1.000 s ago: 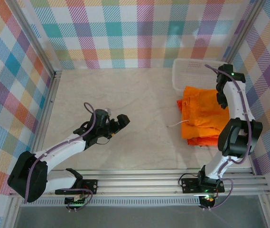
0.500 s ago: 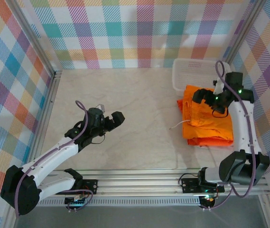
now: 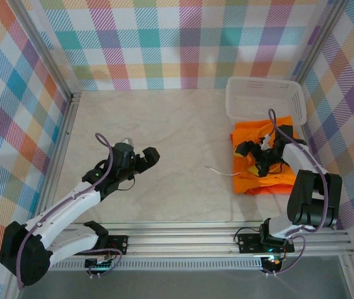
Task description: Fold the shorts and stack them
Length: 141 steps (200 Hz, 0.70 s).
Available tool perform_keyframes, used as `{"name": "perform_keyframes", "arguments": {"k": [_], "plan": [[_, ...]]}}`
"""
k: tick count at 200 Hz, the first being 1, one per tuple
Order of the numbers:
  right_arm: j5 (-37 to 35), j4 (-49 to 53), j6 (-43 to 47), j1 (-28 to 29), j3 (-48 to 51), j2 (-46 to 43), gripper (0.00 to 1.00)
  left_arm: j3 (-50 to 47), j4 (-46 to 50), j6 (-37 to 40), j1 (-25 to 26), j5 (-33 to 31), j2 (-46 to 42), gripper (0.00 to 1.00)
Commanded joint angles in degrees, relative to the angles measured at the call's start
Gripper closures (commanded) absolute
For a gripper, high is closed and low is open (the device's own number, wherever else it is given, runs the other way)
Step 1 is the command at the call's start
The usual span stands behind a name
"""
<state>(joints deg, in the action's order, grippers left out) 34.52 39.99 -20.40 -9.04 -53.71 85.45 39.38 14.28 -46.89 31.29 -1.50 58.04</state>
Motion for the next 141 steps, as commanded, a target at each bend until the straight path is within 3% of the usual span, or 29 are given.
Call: {"name": "perform_keyframes", "arguments": {"k": [1,50,106,141], "plan": [[-1.7,2.3,0.7,-0.6,-3.8,-4.0,0.0,3.3,5.5,4.0,-0.5,-6.1,-2.4,0.0],[5.2,-0.2,-4.6,-0.5,-13.4,-8.4,0.01,3.3,6.9,6.5,-0.6,-11.4,-5.9,0.0],[8.1,-2.5,-6.6,-0.5,-24.2,10.2,0.01,2.9,7.0,8.5,-0.6,-14.6,-9.1,0.0],[2.6,-3.3,-5.1,-0.7,-24.8,19.9,0.01,1.7,6.1,8.8,-0.5,-16.0,-9.7,0.0]]}}
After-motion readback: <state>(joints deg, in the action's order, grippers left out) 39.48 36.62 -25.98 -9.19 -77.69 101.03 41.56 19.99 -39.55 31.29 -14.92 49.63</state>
